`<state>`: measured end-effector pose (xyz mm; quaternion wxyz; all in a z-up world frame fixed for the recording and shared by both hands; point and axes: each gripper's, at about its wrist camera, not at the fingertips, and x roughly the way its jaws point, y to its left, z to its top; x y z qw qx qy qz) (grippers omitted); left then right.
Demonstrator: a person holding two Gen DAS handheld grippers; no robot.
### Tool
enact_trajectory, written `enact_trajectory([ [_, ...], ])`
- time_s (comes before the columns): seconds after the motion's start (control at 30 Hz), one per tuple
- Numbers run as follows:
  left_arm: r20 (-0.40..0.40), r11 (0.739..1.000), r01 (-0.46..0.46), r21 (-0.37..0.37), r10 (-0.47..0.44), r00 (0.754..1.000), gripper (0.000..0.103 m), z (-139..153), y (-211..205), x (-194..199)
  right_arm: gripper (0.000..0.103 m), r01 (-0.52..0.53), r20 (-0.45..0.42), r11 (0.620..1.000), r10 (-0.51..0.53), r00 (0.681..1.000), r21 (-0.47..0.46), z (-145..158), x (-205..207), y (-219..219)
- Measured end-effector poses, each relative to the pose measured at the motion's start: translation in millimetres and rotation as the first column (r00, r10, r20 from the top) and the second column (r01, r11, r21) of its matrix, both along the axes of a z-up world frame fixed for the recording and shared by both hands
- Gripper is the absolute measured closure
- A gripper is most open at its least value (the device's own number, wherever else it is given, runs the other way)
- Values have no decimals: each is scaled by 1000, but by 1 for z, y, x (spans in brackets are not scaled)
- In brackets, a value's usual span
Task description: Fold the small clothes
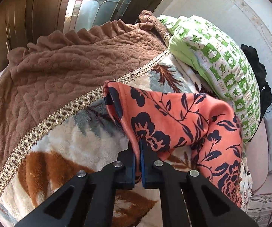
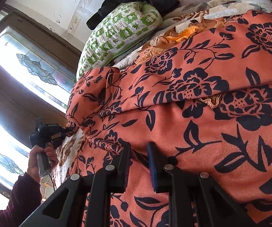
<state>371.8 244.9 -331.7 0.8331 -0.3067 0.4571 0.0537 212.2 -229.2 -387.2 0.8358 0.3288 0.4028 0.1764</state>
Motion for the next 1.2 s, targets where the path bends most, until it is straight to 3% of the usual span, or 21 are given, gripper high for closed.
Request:
enact_trajectory([
  [0.13,100,998,66,15,-67,993,99,58,1,-5,82,2,4,1000,-2,1000,0,0,-1,0],
  [0.27,197,977,195,84,-208,958,100,145,-28,-10,82,7,6,1000,-7,1000,7,0,-1,-1],
  [0.4,260,923,331,193,-374,890,100,227,-92,-14,82,30,13,1000,-30,999,-3,7,-7,-3],
  [0.53,248,843,449,296,-521,817,100,280,-172,-19,82,68,36,997,-69,997,27,15,-22,-15],
  [0.57,245,830,460,315,-539,806,100,287,-186,-21,82,70,38,997,-71,997,27,16,-26,-20],
  [0.63,254,828,449,334,-538,804,97,293,-195,-25,82,71,24,997,-70,997,-8,15,-34,-29],
  [0.67,244,833,441,334,-528,813,91,289,-192,-27,82,71,7,997,-70,997,-10,11,-37,-36],
  [0.73,214,862,405,306,-477,853,35,268,-167,-30,81,67,-28,997,-65,997,48,1,-40,-50],
  [0.77,204,888,356,292,-422,884,27,253,-148,-36,81,70,-34,994,-67,997,90,-4,-40,-56],
  [0.87,133,938,215,273,-258,957,23,197,-79,-45,81,74,-18,992,-72,997,100,-7,-40,-58],
  [0.97,44,977,58,204,-69,997,23,131,-7,-56,81,56,12,998,-56,998,20,-2,-39,-47],
  [1.07,-53,995,-100,11,101,993,24,64,45,-67,81,55,14,997,-55,998,46,-5,-39,-50],
  [1.13,-70,979,-174,-108,167,983,24,34,59,-67,81,56,16,997,-57,998,60,-6,-39,-51],
  [1.2,-44,963,-200,-181,195,980,23,19,61,-60,81,57,18,997,-58,998,54,-5,-39,-51],
])
